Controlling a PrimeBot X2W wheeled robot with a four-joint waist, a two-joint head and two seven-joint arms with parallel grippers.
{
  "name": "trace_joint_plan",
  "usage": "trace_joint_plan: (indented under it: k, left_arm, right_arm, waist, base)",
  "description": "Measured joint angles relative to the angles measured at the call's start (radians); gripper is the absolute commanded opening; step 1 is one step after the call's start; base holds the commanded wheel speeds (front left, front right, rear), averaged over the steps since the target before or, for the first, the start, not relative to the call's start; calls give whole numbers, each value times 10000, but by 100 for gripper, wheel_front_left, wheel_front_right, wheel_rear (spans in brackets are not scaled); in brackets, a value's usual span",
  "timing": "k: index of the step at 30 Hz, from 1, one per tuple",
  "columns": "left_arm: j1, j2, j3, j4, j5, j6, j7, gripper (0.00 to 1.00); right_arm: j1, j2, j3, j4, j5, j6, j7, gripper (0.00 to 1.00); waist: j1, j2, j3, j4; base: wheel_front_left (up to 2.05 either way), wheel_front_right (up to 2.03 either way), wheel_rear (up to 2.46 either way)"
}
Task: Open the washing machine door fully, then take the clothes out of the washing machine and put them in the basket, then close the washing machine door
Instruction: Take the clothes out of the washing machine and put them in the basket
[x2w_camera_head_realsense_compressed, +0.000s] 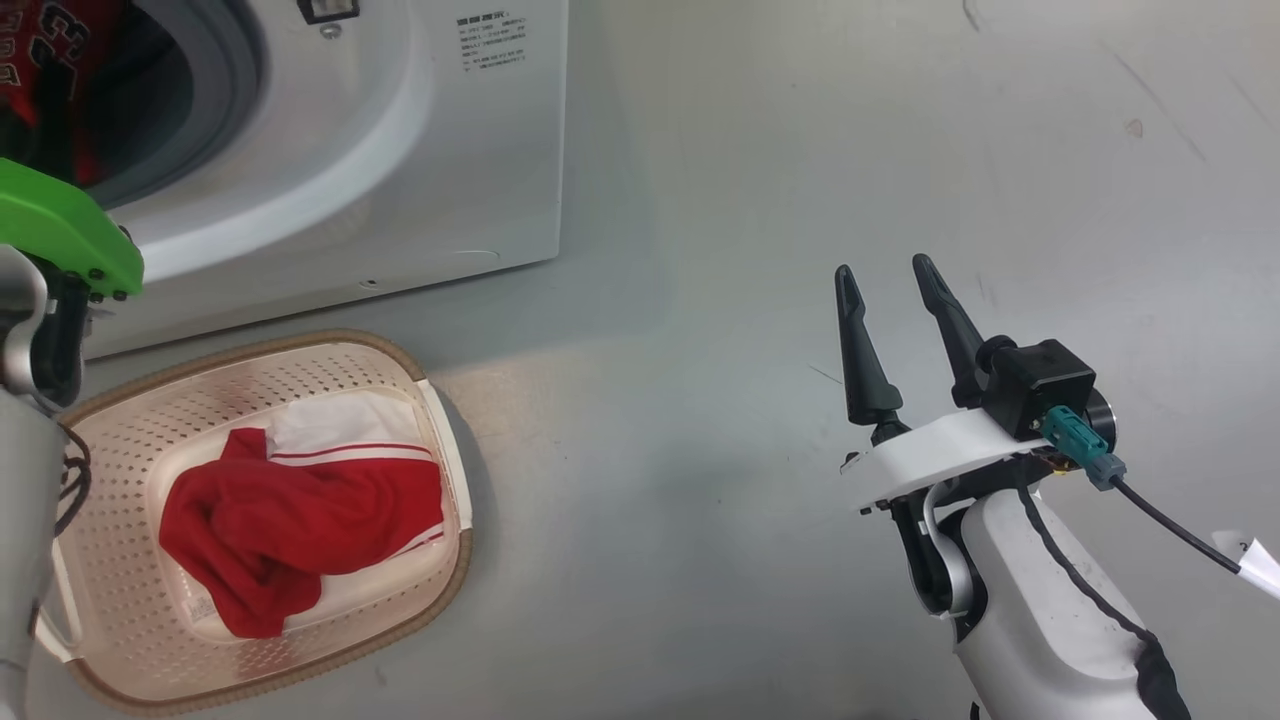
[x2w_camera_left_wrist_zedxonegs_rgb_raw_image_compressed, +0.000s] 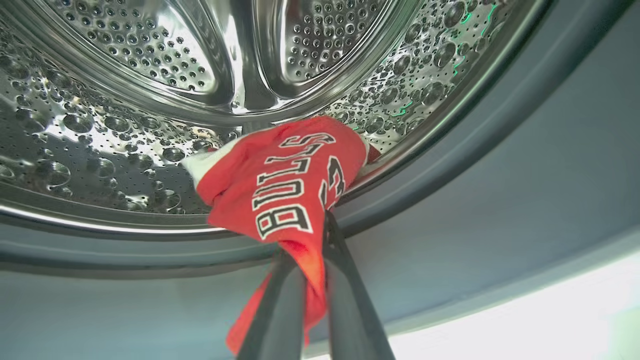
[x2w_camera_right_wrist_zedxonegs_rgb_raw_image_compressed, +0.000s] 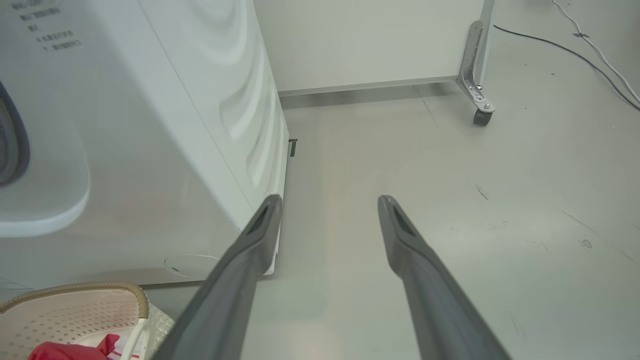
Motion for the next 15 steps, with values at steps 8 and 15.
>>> trace_joint_plan:
  k: [8,15]
  left_arm:
    - [838,-485,-194,199,-541,-4,-673,0]
    - [1792,-803,-470,307,-744,-6,-1243,0]
  right_arm:
    - [82,-6,-194,253,-50,-2,0,100]
    - [274,-10,-299,443,-115,-2,0,100]
  waist:
    - [0,0,-570,424]
    - [0,0,-995,870]
  base:
    - [0,0,0]
    - [0,0,0]
